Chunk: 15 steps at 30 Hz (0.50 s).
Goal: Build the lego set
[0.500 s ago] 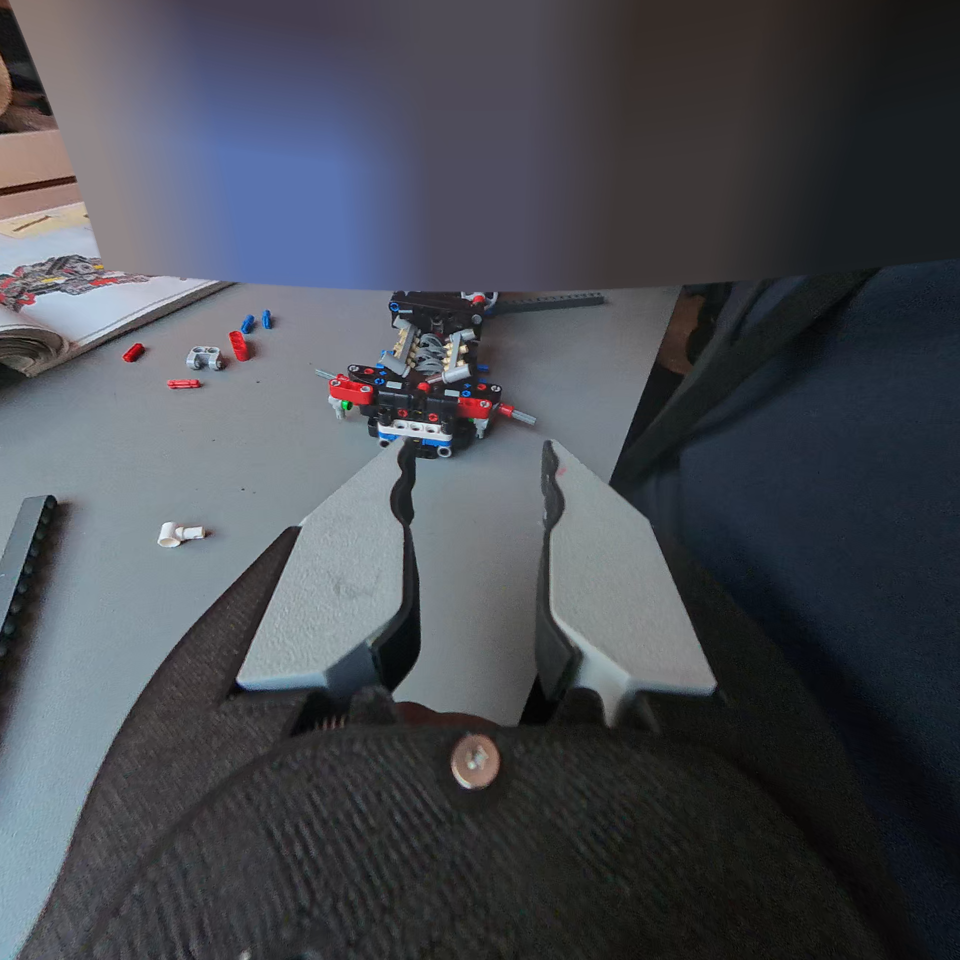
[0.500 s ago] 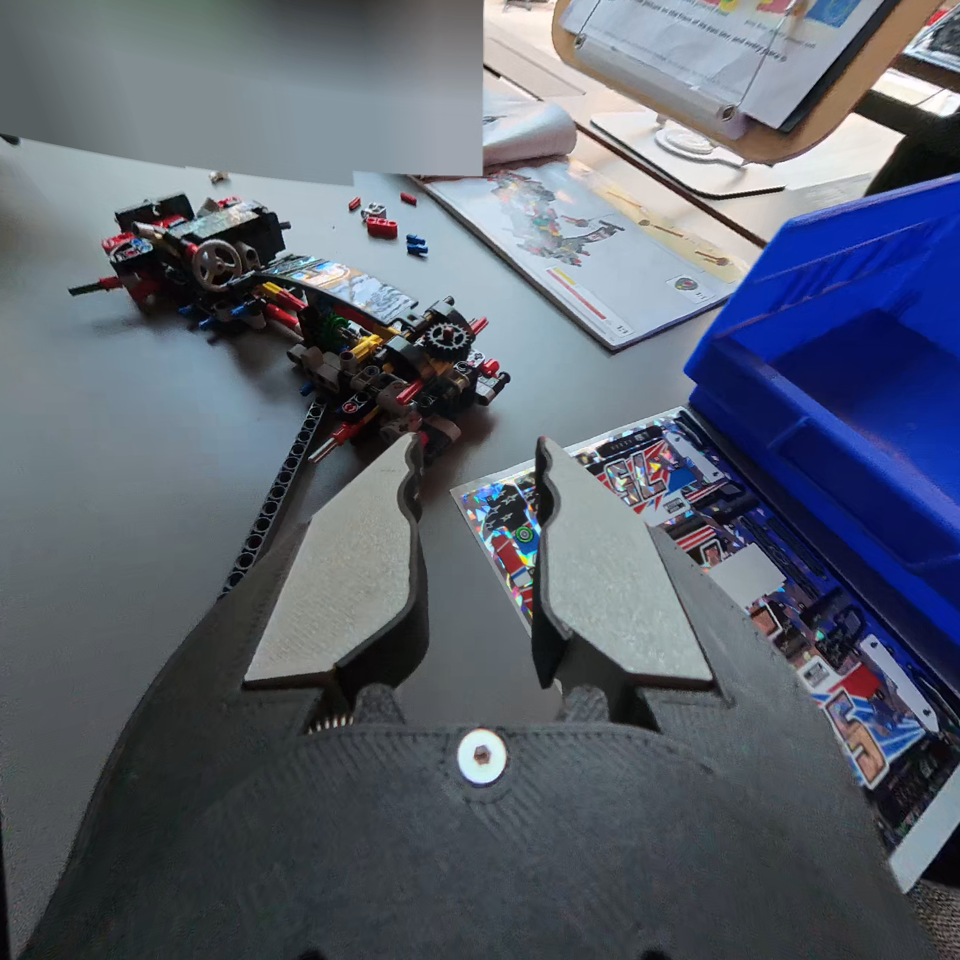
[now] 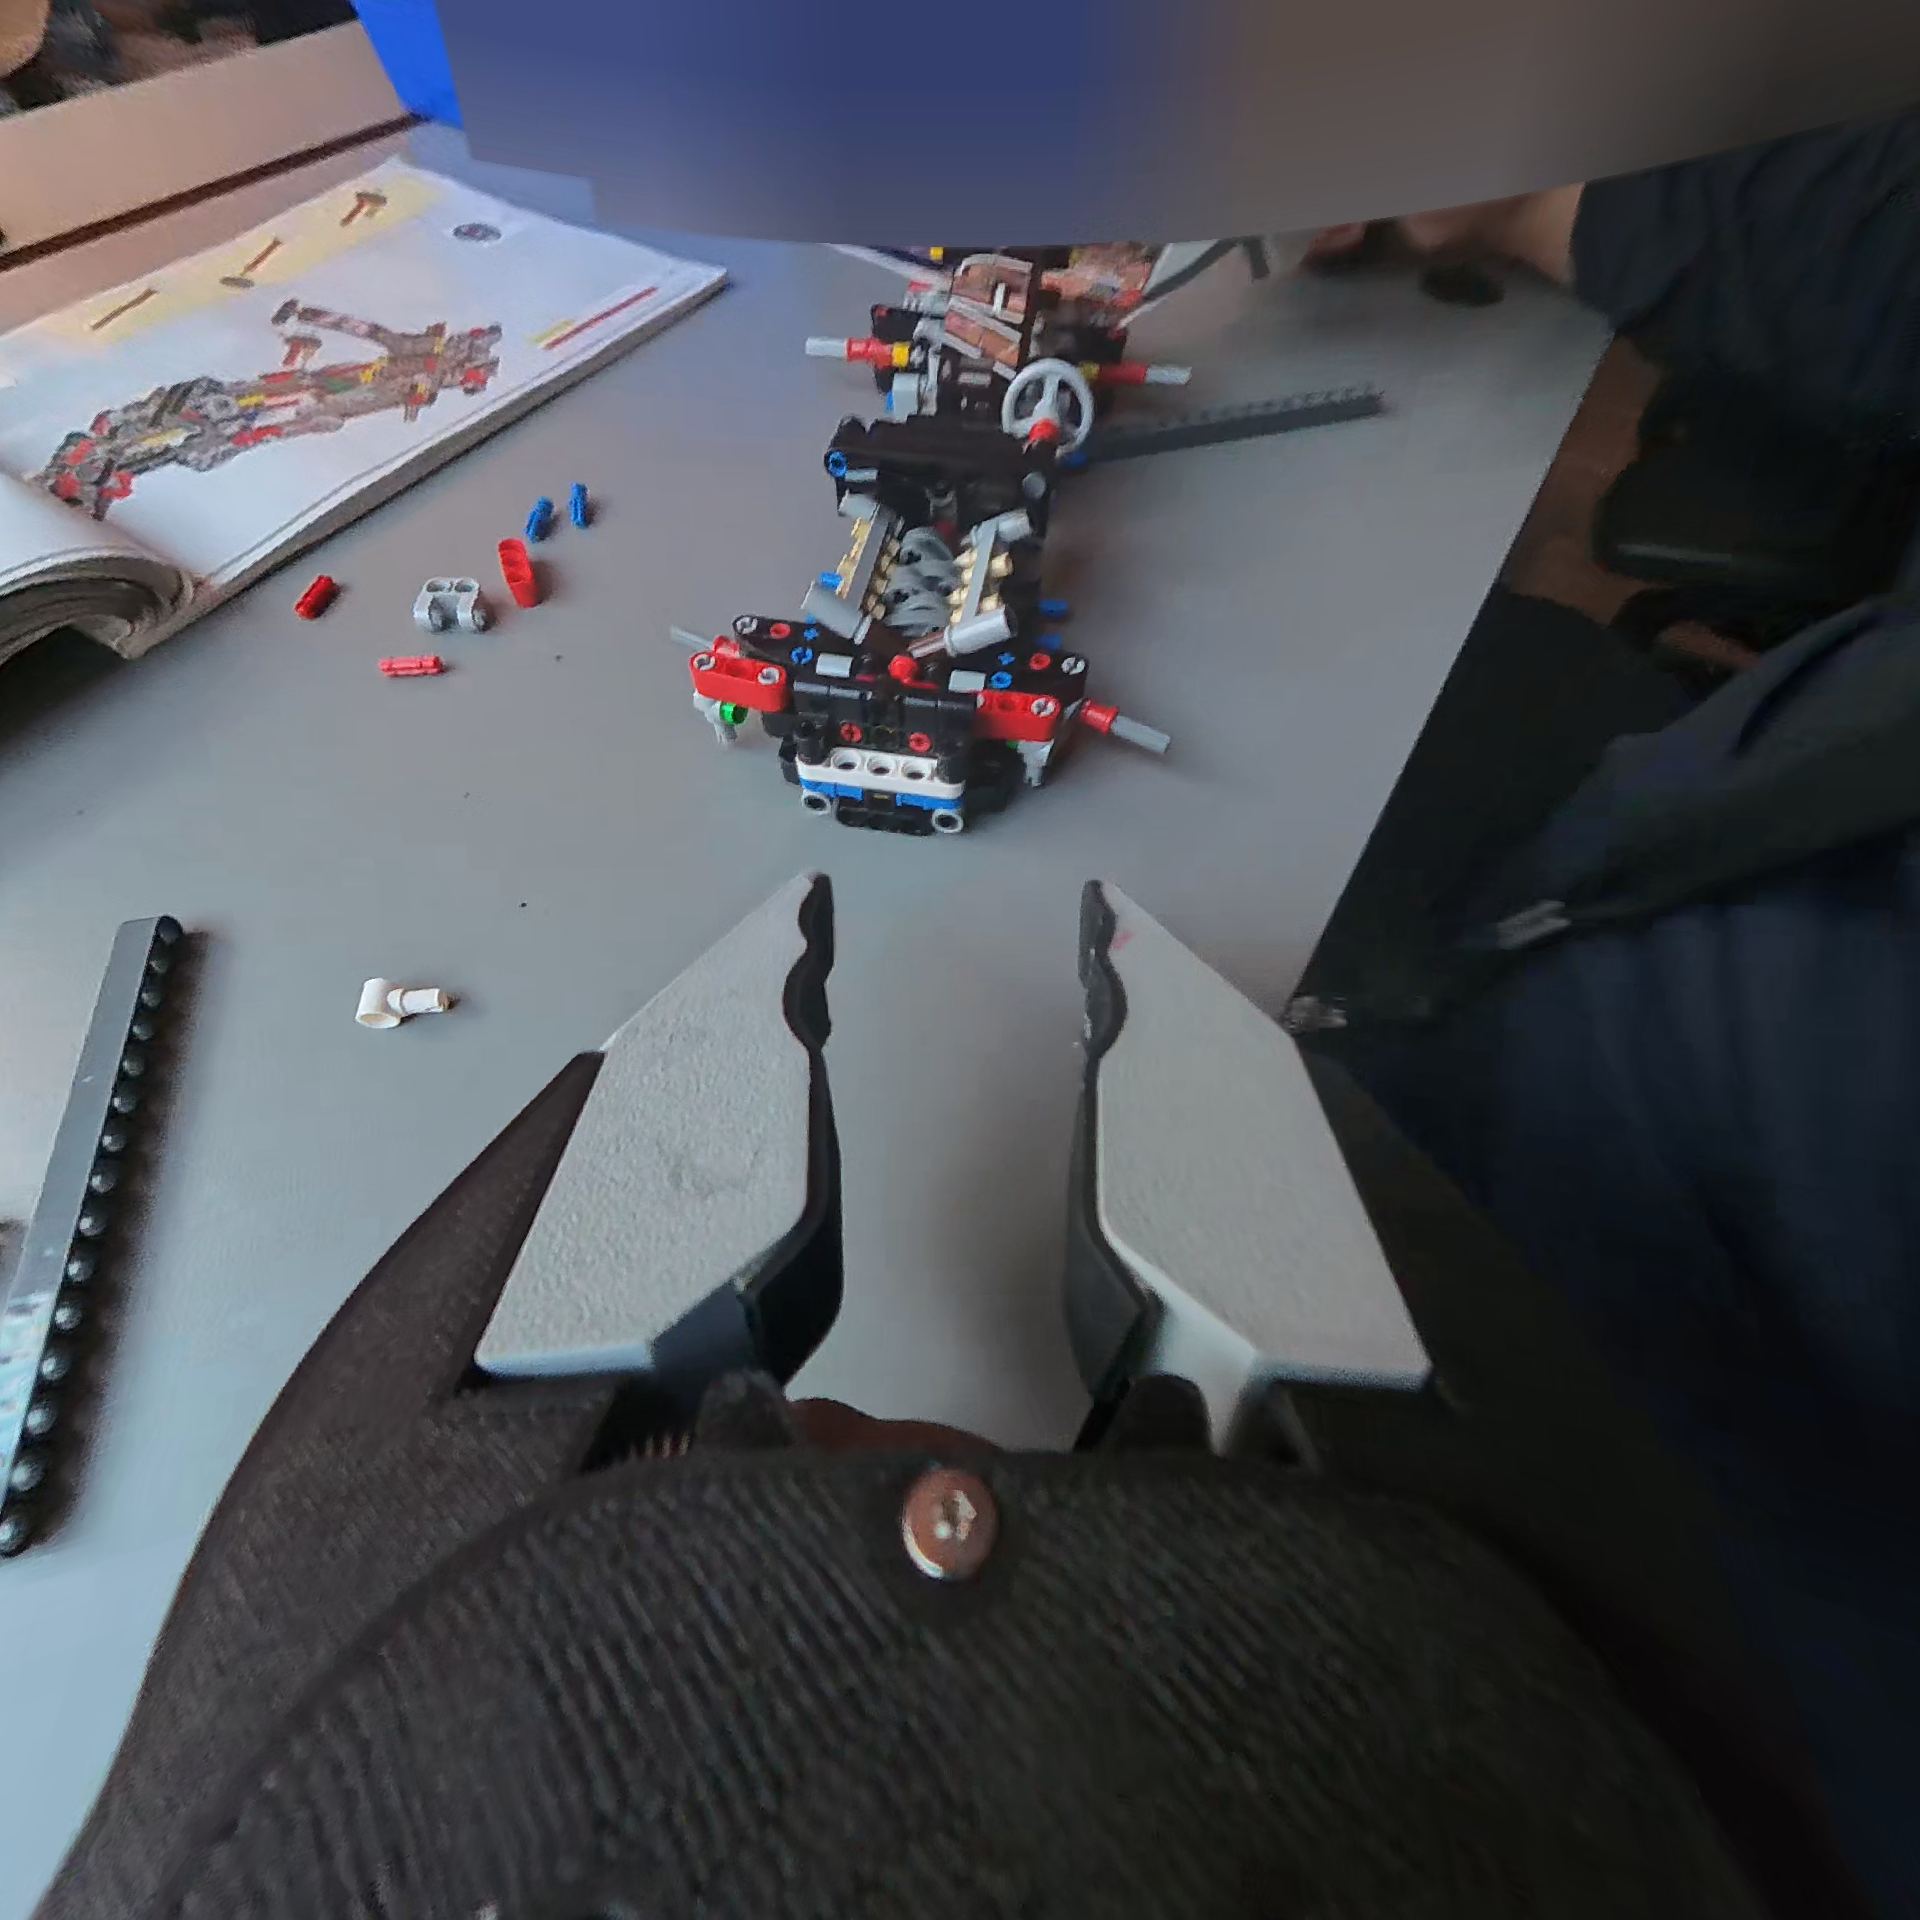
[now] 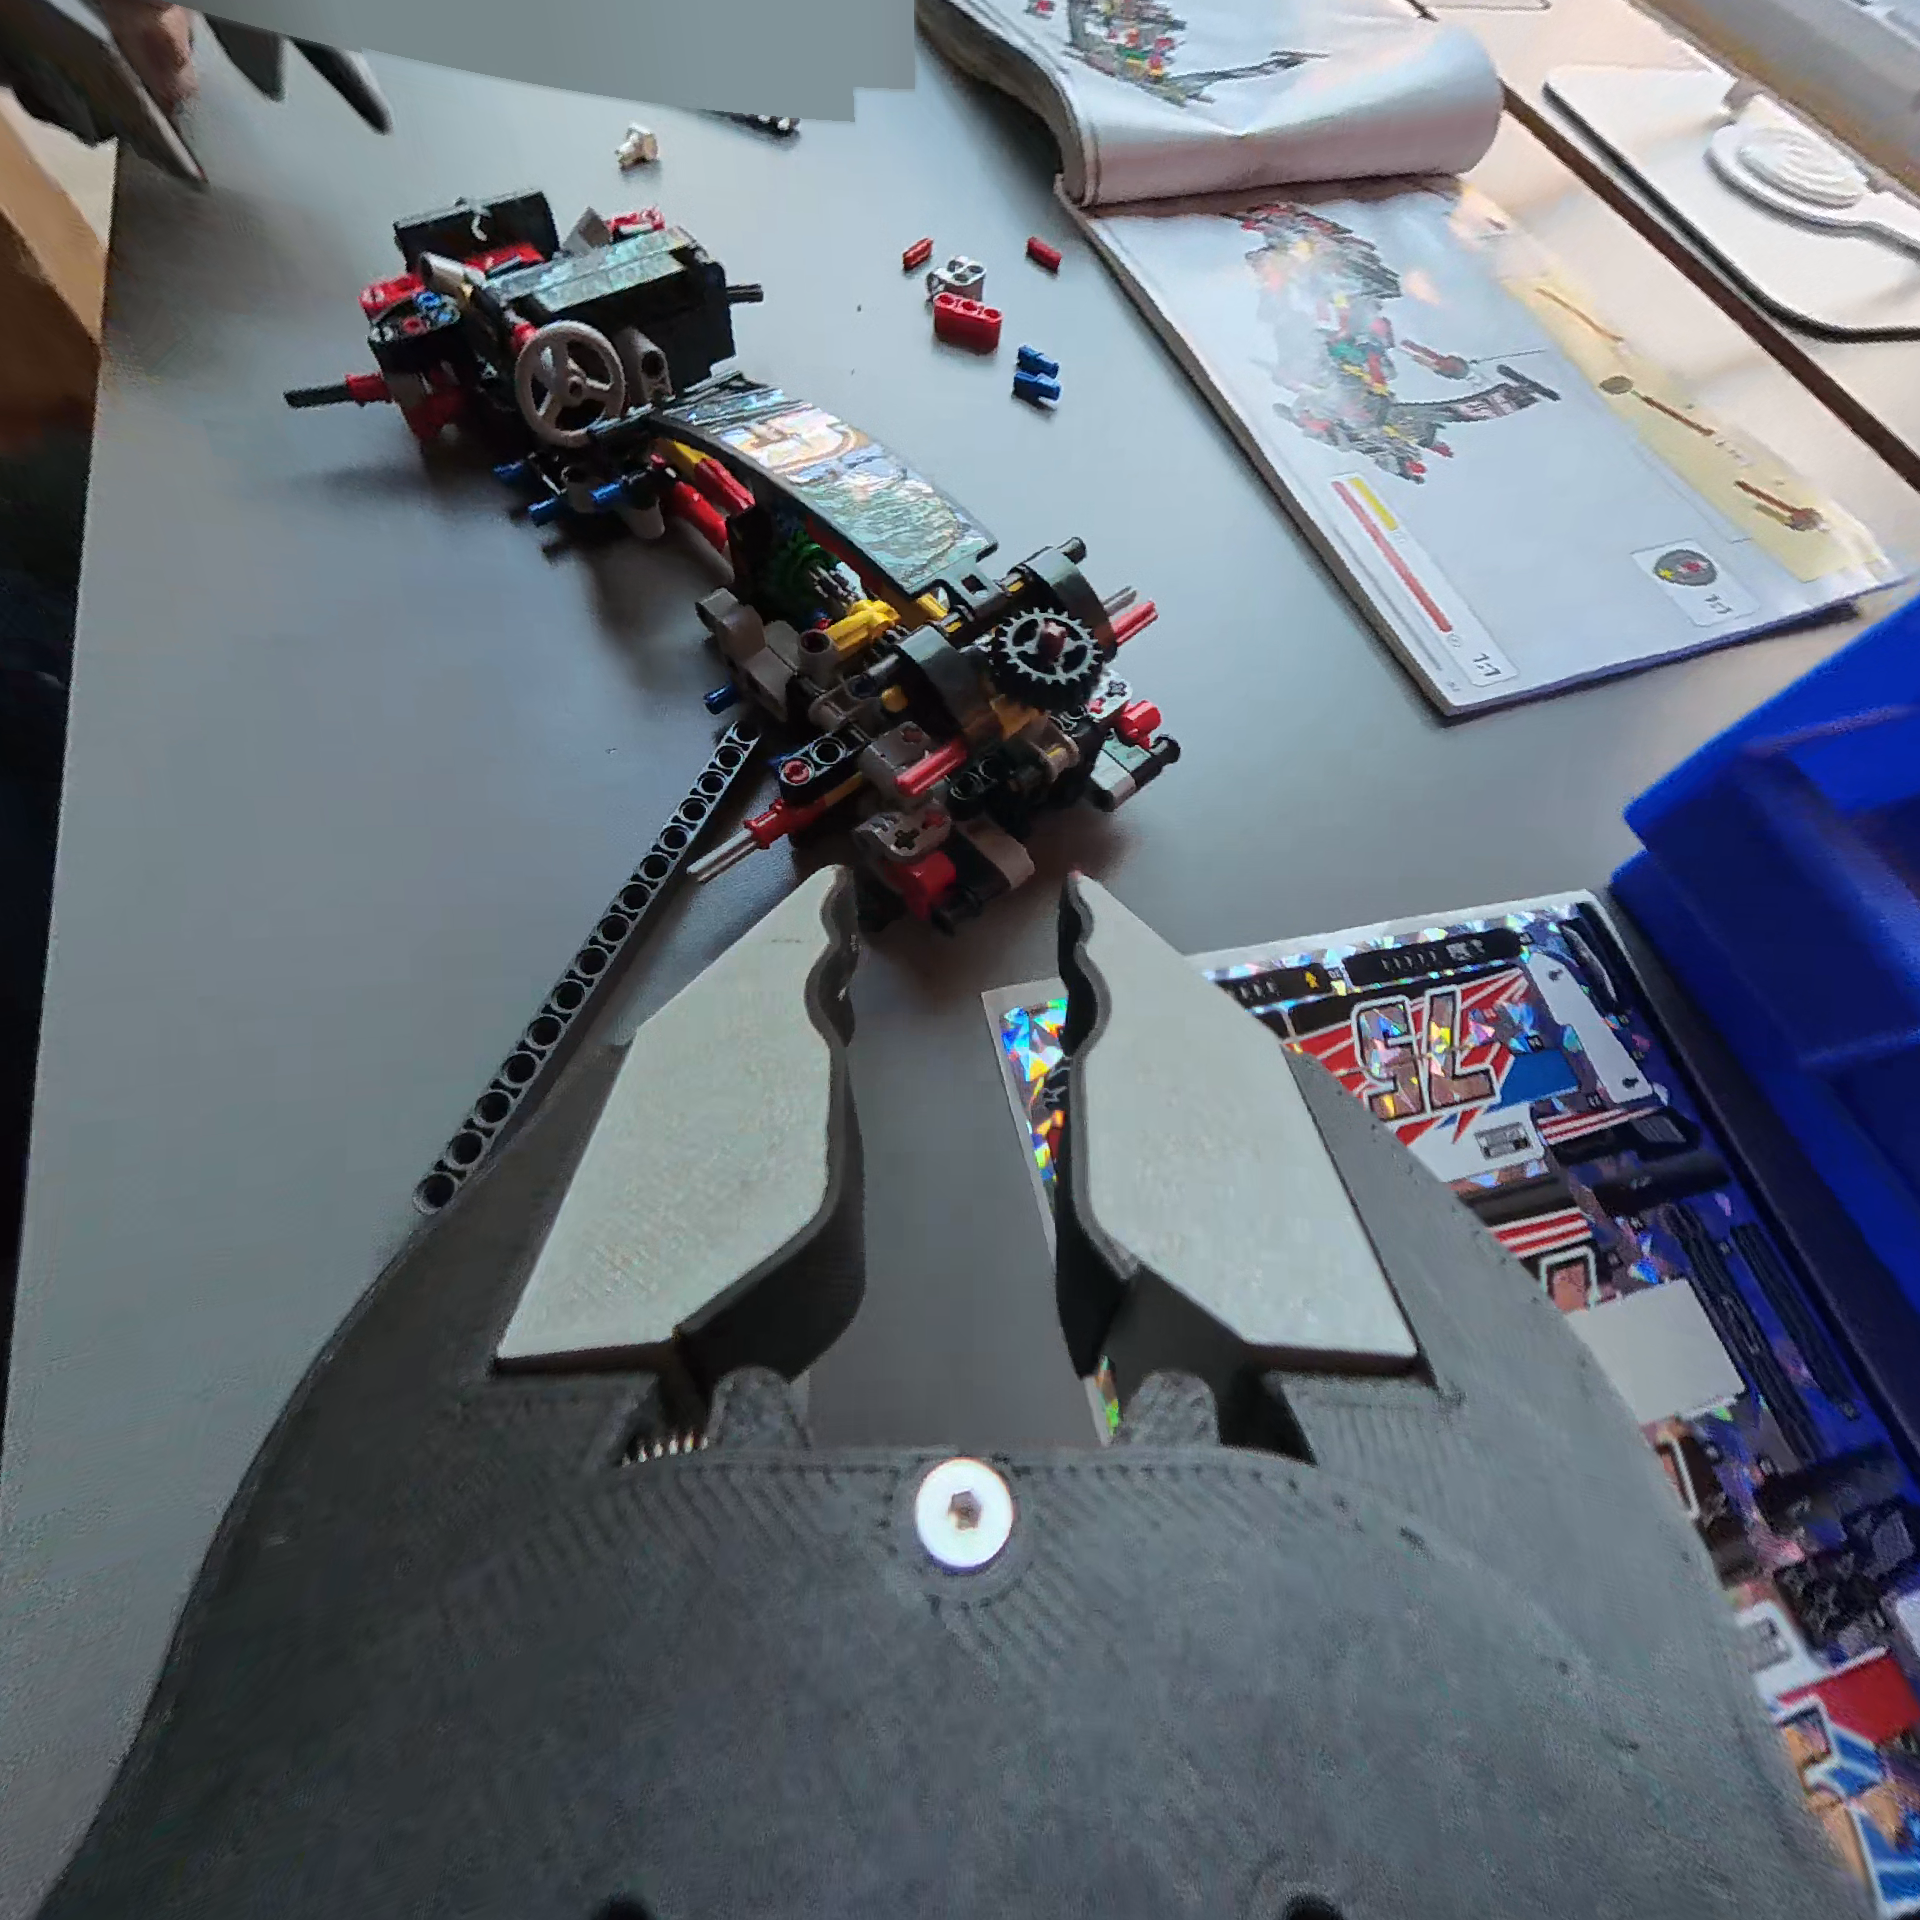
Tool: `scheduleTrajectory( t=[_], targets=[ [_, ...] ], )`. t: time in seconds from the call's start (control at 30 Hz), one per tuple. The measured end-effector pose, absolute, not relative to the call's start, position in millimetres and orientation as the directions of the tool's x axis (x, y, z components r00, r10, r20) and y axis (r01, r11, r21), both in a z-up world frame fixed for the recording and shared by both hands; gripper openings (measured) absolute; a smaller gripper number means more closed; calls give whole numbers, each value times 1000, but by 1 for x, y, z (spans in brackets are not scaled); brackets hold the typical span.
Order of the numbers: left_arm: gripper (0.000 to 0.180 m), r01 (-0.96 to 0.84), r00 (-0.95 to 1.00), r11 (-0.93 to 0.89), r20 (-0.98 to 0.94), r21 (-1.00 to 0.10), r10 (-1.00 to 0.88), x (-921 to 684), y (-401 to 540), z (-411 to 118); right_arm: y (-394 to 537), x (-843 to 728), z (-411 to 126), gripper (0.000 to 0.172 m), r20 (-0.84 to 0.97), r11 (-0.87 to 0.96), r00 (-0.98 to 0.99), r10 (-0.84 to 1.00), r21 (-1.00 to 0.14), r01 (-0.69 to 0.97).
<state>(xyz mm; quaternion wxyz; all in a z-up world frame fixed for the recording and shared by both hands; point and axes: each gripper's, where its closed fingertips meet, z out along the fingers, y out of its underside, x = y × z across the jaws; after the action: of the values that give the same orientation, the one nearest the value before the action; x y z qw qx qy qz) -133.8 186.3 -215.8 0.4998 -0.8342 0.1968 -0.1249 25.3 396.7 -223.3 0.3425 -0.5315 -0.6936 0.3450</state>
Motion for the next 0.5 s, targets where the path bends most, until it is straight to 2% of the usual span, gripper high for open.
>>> scheduleTrajectory(
  t=[0.13,0.27,0.33,0.43,0.5],
  targets=[
    [57,-311,897,-489,-81,-815,-435,-134,192,-229,392,22,-229,38,90,231,-282,955,-824,518],
    [71,-475,842,-466,-232,-746,-487,-133,200,-233,396,17,-237,47,88,268,-331,939,-790,551],
    [72,-547,814,-439,-332,-713,-476,-140,215,-234,392,17,-245,48,56,282,-373,926,-760,585],
    [68,-513,814,-458,-244,-726,-527,-131,227,-239,386,12,-251,48,37,300,-405,913,-734,610],
    [71,-464,826,-505,-151,-728,-543,-130,236,-242,383,8,-251,46,32,300,-410,911,-734,610]
  ],
)
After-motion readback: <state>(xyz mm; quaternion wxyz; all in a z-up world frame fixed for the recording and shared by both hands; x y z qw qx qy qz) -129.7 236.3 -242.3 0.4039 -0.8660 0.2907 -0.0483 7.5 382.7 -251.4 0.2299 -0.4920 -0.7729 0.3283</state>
